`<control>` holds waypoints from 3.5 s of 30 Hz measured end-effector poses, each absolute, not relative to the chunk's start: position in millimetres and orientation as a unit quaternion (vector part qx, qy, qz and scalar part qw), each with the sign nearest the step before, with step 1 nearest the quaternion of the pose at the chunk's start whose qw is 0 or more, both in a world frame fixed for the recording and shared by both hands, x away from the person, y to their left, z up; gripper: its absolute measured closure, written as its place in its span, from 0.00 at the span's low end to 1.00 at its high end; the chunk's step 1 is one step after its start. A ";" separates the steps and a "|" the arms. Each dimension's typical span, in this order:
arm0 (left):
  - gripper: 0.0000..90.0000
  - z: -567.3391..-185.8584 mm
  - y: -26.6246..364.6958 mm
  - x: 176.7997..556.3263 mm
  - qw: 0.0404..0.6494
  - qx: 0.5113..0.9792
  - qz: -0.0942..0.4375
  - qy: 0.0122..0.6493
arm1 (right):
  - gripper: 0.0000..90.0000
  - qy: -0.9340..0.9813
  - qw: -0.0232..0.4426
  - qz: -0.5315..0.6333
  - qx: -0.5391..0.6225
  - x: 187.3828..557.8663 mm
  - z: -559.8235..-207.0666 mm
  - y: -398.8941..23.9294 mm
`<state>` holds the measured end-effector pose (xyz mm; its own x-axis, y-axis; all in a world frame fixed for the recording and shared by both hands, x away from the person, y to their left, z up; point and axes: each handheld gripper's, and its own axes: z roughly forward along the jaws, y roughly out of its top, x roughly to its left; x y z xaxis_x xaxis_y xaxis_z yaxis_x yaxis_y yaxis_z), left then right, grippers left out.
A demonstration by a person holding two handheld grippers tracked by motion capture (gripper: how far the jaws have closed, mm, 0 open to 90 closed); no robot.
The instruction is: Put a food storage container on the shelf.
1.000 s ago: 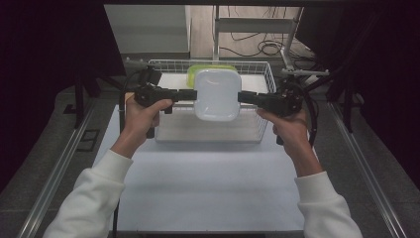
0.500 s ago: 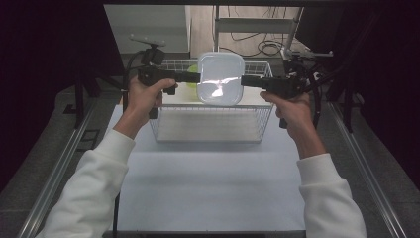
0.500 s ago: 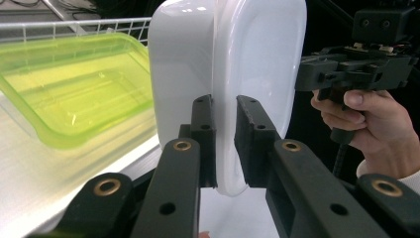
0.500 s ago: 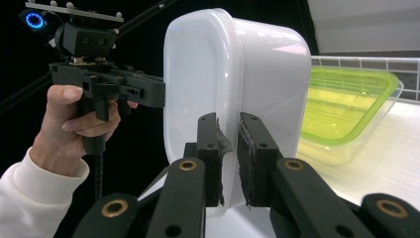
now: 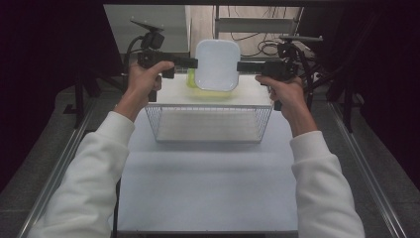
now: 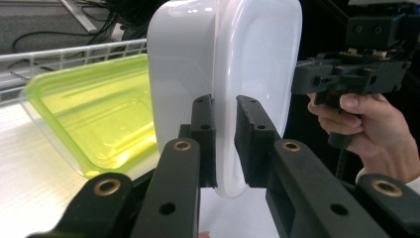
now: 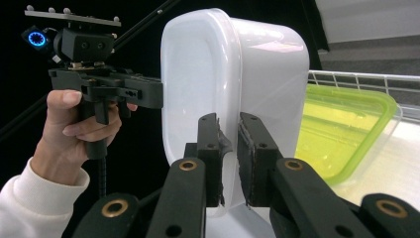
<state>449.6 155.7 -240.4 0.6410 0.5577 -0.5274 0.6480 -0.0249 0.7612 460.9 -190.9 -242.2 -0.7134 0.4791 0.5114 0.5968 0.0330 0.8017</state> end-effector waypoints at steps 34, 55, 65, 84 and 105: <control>0.88 -266.0 166.2 500.7 0.553 0.674 -0.111 0.477 | 0.88 -0.684 0.120 -0.575 -0.432 522.1 -263.5 -184.3; 0.86 -283.1 168.0 528.2 0.568 0.613 -0.158 0.526 | 0.84 -0.615 0.162 -0.593 -0.494 549.4 -284.7 -187.8; 0.74 -274.3 169.7 519.4 0.583 0.616 -0.121 0.516 | 0.73 -0.624 0.134 -0.595 -0.489 541.2 -278.6 -185.9; 0.39 -240.0 185.3 423.5 0.567 0.712 0.055 0.410 | 0.44 -0.733 -0.016 -0.559 -0.387 461.2 -244.6 -209.2; 0.36 -336.7 208.2 322.4 0.549 0.736 0.063 0.390 | 0.40 -0.778 -0.042 -0.523 -0.344 371.8 -312.9 -240.8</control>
